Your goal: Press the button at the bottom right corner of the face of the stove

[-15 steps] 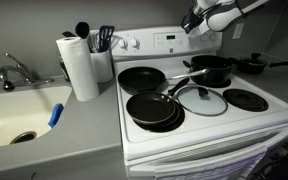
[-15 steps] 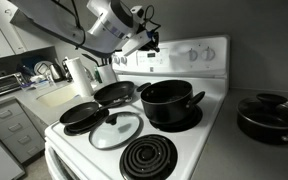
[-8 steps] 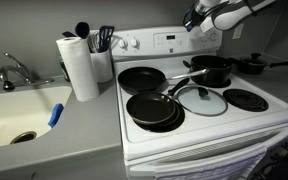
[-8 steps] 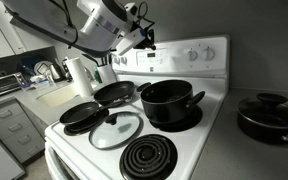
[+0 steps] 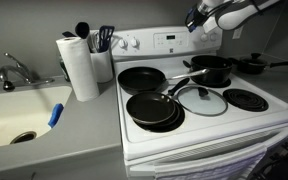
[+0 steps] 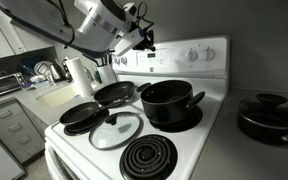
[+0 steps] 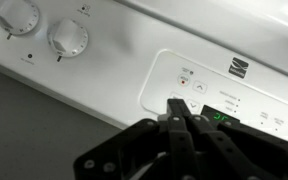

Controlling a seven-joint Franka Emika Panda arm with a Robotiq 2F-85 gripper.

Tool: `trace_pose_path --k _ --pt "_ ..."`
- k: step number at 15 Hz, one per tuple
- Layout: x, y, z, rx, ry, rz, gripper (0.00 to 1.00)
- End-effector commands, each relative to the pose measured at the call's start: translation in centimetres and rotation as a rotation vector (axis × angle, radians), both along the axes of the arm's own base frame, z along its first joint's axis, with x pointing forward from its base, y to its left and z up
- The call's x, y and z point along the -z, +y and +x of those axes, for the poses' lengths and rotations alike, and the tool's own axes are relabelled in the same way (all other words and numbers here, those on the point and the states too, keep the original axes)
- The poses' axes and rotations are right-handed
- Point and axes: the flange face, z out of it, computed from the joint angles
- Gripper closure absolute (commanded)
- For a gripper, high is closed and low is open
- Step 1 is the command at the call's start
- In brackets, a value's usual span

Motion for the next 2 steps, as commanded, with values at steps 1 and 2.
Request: trace_pose_path --k 1,2 --pt "-0.21 -0.47 -1.40 -0.001 0.017 0.007 1.00" --pt "-0.12 -0.56 -1.48 0.003 0.030 0.012 1.00"
